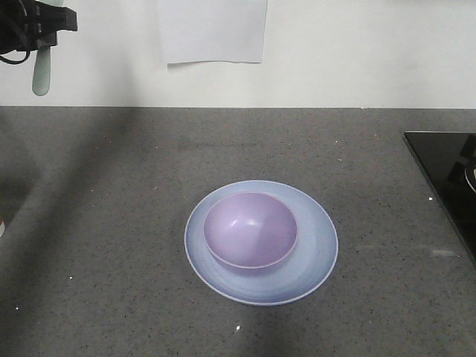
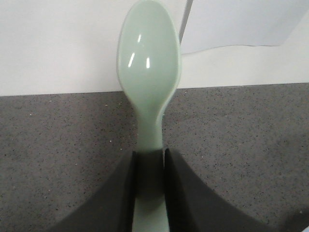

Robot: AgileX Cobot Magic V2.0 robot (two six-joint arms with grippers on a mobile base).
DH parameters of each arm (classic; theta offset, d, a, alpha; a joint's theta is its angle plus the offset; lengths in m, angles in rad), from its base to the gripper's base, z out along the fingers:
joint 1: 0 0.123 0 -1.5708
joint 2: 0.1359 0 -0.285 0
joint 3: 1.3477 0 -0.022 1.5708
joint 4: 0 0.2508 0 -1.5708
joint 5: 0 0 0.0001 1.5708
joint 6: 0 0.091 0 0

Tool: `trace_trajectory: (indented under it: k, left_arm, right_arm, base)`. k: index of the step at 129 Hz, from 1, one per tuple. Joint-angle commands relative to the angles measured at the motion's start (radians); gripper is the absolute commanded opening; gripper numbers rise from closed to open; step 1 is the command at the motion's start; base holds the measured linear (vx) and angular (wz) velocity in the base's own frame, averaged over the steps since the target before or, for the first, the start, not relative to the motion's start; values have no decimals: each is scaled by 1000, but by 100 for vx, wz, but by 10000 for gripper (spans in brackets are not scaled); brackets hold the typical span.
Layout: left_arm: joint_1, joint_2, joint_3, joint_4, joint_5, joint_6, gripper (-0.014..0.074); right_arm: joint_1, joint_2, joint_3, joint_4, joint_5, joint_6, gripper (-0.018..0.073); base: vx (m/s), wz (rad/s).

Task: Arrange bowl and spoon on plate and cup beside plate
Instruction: 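Open the right gripper and raise it away from the bowl, then swing the left gripper with the pale green spoon over the bowl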

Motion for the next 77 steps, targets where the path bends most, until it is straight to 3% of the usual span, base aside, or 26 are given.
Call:
trace_trajectory:
  k: [1,39,57,63,77]
  left_arm:
    - [-4,-38,-35,-6,-66,-10,-7]
    - [-4,-33,-35,-10,-49,-10,-7]
    - [-4,-20,-35,-107,-4,1,-7]
    - [-4,-14,-35,-152,18,39,-7]
    - [-16,1,-35,-289,90,235,-7]
  right_arm:
    - [-3,-12,-26,-50,-38,4,-4]
    - [-3,-12,-26,-50,-38,4,-4]
    - [-3,-12,-26,-50,-38,4,-4]
    - [-3,-12,-26,-50,-39,4,-4]
    - [-3,-12,-26,-50,-39,4,-5]
  base:
    - [0,0]
    - [0,0]
    - [0,0]
    - [0,0]
    - [0,0]
